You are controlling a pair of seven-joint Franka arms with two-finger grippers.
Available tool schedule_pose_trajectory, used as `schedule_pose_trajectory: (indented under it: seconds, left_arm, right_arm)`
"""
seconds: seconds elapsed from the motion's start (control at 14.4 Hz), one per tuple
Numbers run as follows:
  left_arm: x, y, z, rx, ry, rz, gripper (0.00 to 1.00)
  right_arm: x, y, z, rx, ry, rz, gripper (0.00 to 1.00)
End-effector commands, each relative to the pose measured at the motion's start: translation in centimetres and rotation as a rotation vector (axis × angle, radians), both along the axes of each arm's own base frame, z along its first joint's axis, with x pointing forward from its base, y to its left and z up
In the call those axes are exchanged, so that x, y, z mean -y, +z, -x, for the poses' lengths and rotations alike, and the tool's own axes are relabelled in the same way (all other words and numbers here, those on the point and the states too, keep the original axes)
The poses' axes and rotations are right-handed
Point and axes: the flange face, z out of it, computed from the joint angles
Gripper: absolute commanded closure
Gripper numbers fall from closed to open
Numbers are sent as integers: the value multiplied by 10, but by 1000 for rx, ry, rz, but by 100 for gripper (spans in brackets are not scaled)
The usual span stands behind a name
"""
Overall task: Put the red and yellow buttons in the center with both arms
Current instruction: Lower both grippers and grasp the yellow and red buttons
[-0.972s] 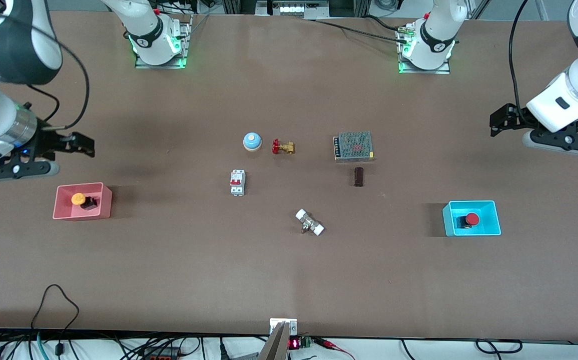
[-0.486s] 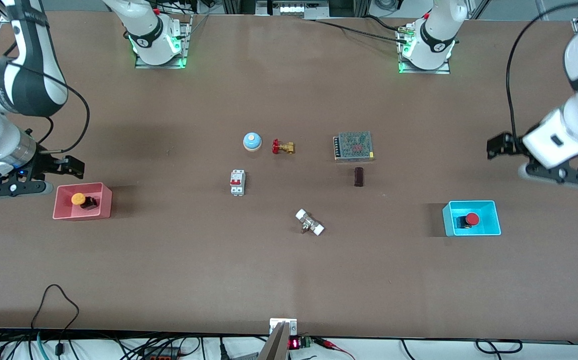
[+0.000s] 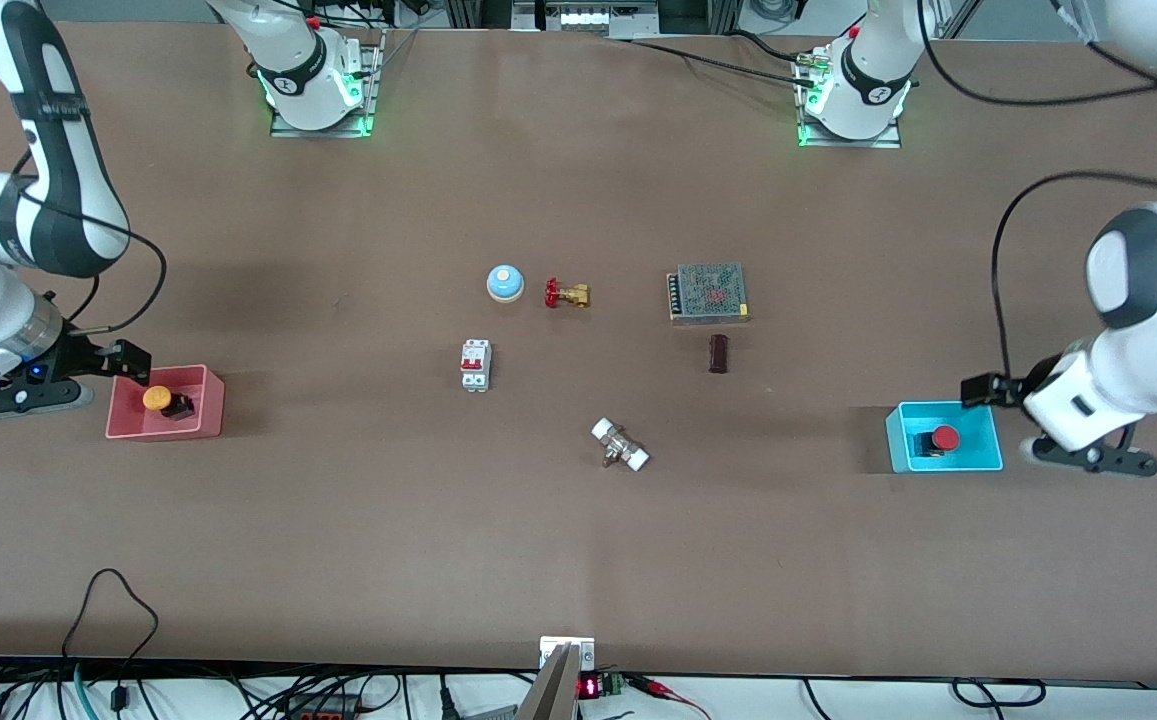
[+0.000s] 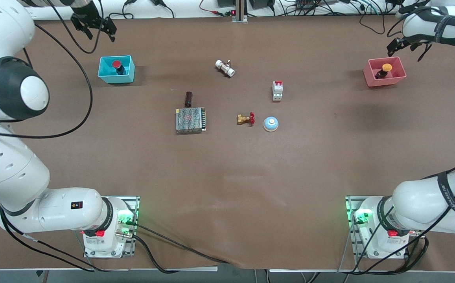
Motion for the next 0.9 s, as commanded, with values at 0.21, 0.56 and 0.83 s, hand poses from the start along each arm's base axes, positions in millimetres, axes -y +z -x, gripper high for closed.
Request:
schedule_pose_trajectory:
  seconds: [0.21,0.56,0.83]
  left_arm:
    - [-29,-92,-16,19,40,-2,0]
    - [-26,-123,-2,17,64,-1,0]
    - [-25,-131,0,17,83,-1,0]
  right_arm:
    - [11,-47,6,40,12,-16,0]
    - [9,-71,10,15,19,-24,0]
    - [5,-83,11,-3,30,-30,0]
